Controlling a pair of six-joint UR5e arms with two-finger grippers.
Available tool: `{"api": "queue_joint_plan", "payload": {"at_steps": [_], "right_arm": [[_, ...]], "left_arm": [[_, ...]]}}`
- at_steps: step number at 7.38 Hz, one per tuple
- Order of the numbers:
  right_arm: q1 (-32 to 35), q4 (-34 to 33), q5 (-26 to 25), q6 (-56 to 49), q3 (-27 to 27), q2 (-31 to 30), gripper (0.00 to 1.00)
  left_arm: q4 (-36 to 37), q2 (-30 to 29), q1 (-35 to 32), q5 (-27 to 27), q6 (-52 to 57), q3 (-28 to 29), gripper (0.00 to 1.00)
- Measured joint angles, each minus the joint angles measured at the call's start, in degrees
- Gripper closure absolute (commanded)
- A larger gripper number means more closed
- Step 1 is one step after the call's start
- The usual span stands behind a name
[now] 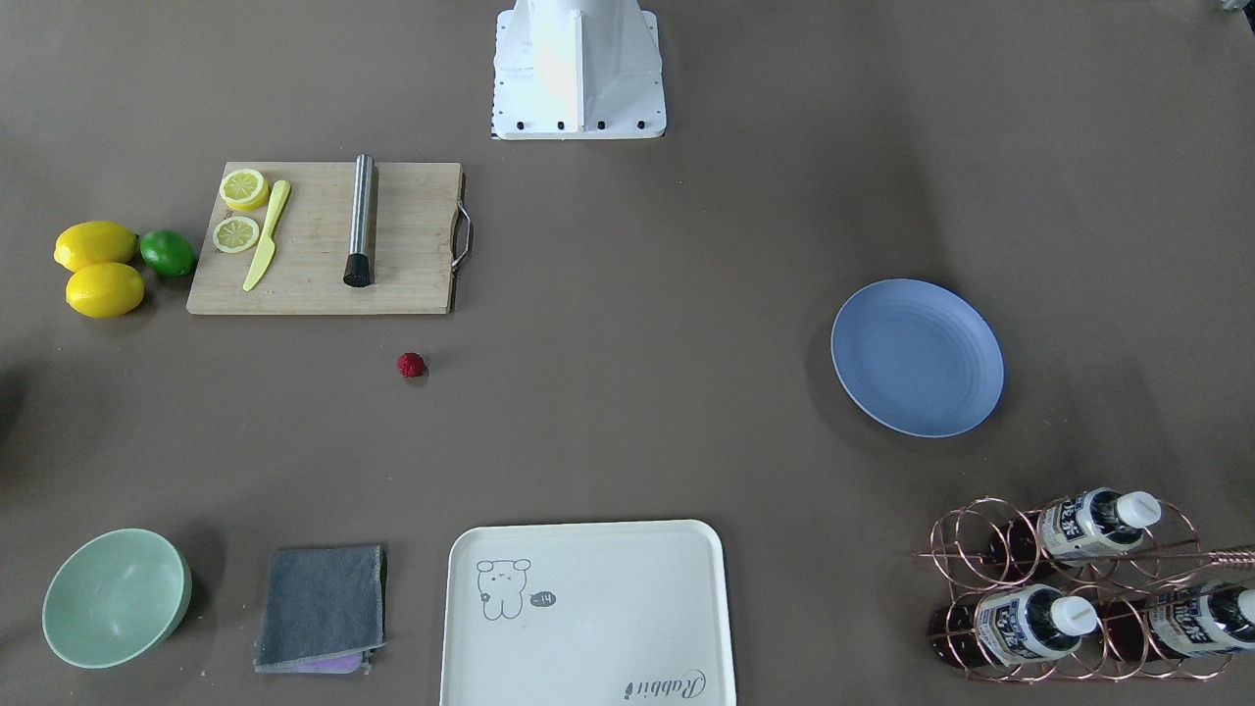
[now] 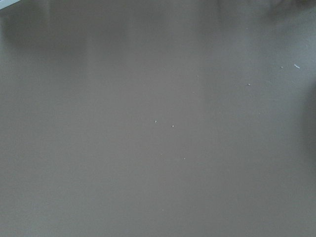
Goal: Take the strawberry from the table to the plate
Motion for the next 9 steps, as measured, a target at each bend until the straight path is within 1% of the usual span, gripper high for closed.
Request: {"api": "queue_joint_plan", "payload": {"at_steps": [2, 5, 7, 9], "right_arm": [[0.0, 0.0, 0.1, 0.0, -0.1, 0.0, 0.00], [0.0, 0.0, 0.6, 0.0, -0.2, -0.3, 0.00], [0.0, 0.0, 0.7, 0.0, -0.2, -0.2, 0.00], [0.0, 0.0, 0.7, 0.1, 0.8, 0.3, 0.00]], "left_arm": [[-0.6, 0.3, -0.1, -0.3, -0.1, -0.2, 0.02], [-6.1, 0.0, -0.4, -0.4, -0.2, 0.8, 0.02], [-7.0, -1.7, -0.3, -0.4, -0.3, 2.7, 0.02], [-8.0, -4.7, -0.2, -0.4, -0.8, 2.6, 0.02]]}}
